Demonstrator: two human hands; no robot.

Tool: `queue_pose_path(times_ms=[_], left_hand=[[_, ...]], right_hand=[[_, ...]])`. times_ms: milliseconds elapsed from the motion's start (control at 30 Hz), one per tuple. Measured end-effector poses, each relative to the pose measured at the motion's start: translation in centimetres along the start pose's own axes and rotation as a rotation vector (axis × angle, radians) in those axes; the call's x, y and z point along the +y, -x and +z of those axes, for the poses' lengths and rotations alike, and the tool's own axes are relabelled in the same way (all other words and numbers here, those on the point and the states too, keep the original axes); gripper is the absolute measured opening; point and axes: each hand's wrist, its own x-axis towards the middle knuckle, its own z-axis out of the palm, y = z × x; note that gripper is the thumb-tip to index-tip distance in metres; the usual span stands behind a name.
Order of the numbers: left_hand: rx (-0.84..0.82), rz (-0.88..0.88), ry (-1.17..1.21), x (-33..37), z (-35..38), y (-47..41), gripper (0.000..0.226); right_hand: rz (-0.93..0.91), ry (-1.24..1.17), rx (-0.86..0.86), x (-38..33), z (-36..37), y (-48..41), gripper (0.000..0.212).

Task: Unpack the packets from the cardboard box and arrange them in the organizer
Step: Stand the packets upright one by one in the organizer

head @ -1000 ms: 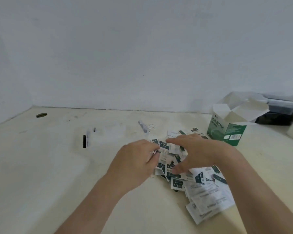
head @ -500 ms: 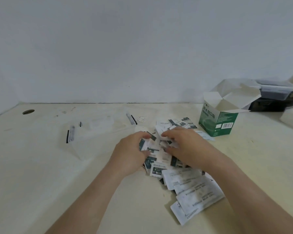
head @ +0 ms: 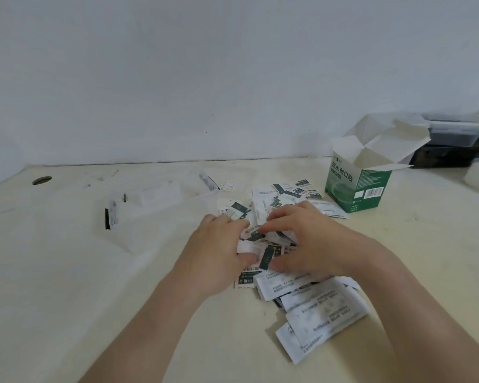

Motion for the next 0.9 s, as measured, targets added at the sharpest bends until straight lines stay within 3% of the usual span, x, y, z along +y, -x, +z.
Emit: queue_pose_path(times_ms=[200, 367, 467, 533, 600, 667, 767, 833, 900], left_hand=[[0.069, -0.145, 0.16, -0.4, -1.3, 0.0, 0.016], [0.157, -0.153, 0.263, -1.2, -2.1, -0.1, 0.009], [0.24, -0.146, 0.458, -0.9, -2.3, -0.3, 0.012], [0.258, -0.119, 0.584, -0.2, -2.0, -0.2, 0.014], [0.234, -0.077, 0.67, 0.7, -1.6, 0.0, 0.017], [0.224, -0.049, 0.617, 1.0, -1.1, 0.1, 0.026], [0.174, -0.059, 0.29, 0.1, -1.0, 0.1, 0.036], [0.06, -0.078, 0.069, -0.8, -0.9, 0.0, 0.045], [-0.049, -0.108, -0.002, -1.2, -0.7, 0.0, 0.052]], right_hand=[[0.018, 0.035, 0.071, -0.6, 0.7, -0.3, 0.038], [0.001, -0.061, 0.108, 0.0, 0.8, -0.5, 0.042], [-0.039, -0.374, 0.299, -0.1, 1.1, -0.9, 0.019], [-0.049, -0.751, 0.291, -0.6, 1.0, -0.8, 0.008], [-0.045, -0.973, 0.258, -0.9, 1.0, -0.6, 0.005], [-0.025, -0.956, 0.297, -0.9, 1.0, -0.7, 0.001], [0.112, -0.882, 0.468, 0.0, 0.6, -0.7, 0.005], [0.196, -0.883, 0.56, 0.8, 0.1, -0.6, 0.008], [0.278, -0.879, 0.539, 1.4, 0.0, -0.7, 0.013]])
